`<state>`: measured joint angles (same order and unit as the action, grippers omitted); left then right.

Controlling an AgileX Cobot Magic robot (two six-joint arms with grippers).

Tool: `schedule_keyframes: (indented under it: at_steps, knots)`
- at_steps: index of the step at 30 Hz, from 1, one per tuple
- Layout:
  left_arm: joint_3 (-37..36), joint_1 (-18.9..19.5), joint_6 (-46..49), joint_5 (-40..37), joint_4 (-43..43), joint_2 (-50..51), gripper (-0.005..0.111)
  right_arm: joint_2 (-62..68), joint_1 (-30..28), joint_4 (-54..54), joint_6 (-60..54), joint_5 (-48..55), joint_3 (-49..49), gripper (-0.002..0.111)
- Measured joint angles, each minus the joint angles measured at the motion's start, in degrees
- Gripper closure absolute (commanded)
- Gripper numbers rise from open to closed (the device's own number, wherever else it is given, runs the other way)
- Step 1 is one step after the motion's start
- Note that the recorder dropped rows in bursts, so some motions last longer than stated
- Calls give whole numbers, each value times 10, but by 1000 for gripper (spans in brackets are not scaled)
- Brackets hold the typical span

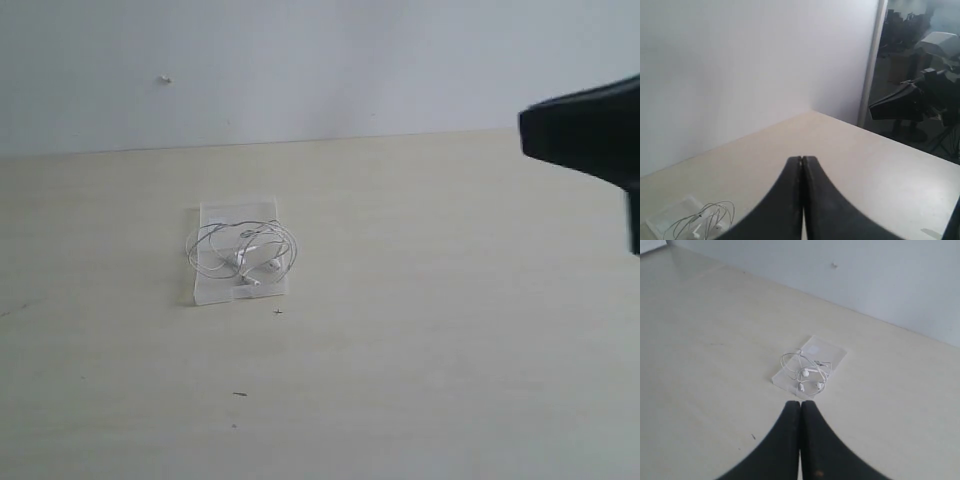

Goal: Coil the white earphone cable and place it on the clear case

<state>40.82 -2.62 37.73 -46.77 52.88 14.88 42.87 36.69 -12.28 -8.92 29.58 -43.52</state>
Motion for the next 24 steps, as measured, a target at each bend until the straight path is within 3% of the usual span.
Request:
schedule_keyframes:
  at_steps: [6,10,16,24]
  knots:
    - [0,0,-29,-14,-15,-73,107,-117,0,-10,1,-20,92,108]
    - [-15,0,-58,-14,-19,-101,107,-165,0,-22,2,28,120,108]
    - [-60,0,-80,-27,18,-133,107,-177,0,-49,6,154,123,108]
    - [-61,0,-81,-82,23,-134,107,-177,0,-51,6,162,123,108]
